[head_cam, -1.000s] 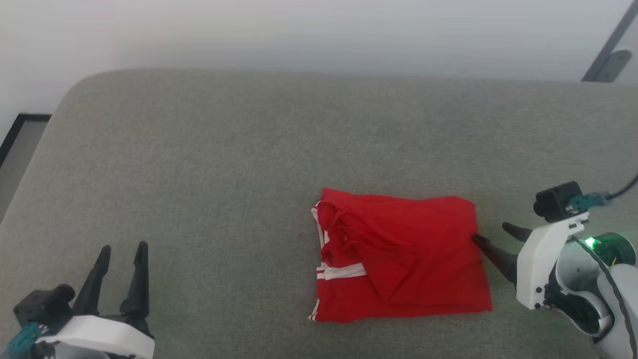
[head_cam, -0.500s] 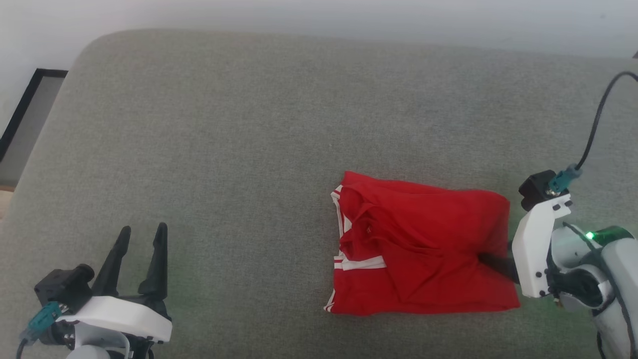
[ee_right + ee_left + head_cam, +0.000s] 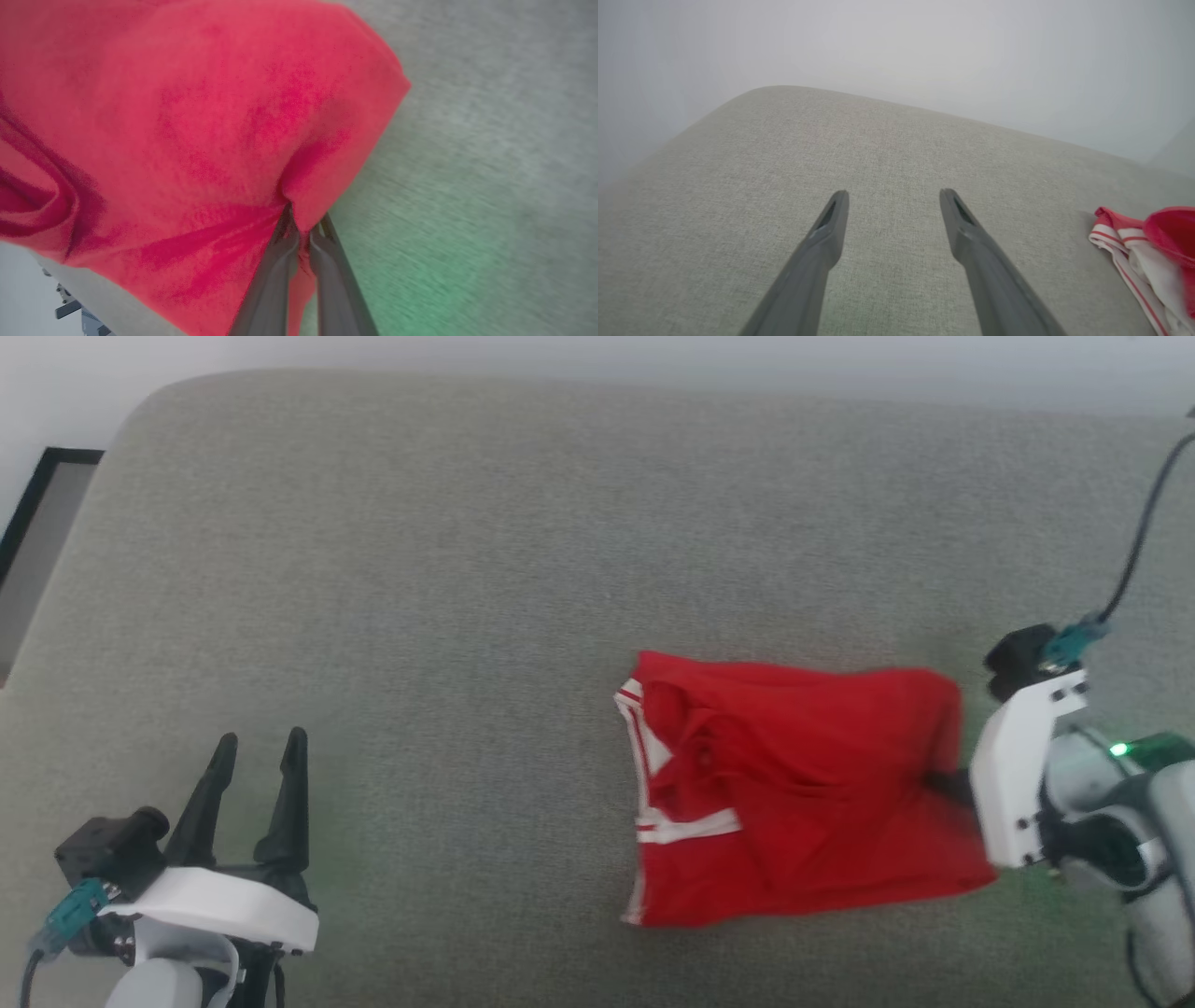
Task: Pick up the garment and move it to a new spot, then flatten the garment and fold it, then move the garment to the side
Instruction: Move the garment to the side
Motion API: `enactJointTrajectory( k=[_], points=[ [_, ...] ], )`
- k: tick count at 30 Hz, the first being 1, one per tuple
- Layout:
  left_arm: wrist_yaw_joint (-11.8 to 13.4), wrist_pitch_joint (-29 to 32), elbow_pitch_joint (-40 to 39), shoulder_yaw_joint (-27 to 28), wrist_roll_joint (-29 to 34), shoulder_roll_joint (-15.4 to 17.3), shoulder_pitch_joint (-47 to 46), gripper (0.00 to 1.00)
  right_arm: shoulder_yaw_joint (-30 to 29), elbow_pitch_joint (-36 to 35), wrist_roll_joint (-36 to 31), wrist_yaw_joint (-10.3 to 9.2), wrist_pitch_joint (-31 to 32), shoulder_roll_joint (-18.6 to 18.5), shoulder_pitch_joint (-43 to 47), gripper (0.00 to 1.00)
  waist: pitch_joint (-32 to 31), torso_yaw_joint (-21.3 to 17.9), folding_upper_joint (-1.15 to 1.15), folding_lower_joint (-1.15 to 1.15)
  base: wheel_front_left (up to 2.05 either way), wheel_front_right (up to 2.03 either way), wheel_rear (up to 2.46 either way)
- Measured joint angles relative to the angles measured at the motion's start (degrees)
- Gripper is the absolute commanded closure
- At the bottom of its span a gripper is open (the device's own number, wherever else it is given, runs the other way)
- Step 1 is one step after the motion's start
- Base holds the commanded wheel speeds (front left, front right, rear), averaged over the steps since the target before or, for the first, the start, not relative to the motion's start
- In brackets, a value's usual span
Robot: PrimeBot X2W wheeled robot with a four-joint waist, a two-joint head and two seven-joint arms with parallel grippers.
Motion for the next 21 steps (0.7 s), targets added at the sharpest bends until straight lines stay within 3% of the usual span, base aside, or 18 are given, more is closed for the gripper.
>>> enactJointTrajectory(
  k=[12,21],
  points=[
    [0.00,0.00,-0.71,-2.77,1.43,-0.42,-4.30,0.00,-7.73,0.76,-1.54,-0.05,-0.66,-6.47,-3.49,1.00,1.38,-5.45,0.00,0.00,0.00,0.00,0.00],
    [0.00,0.00,-0.20,-6.76,1.93,1.04,-10.72,0.00,-9.13,5.55,-1.99,-0.07,-6.11,-10.48,-10.40,1.00,3.49,-11.83,0.00,0.00,0.00,0.00,0.00]
  ],
)
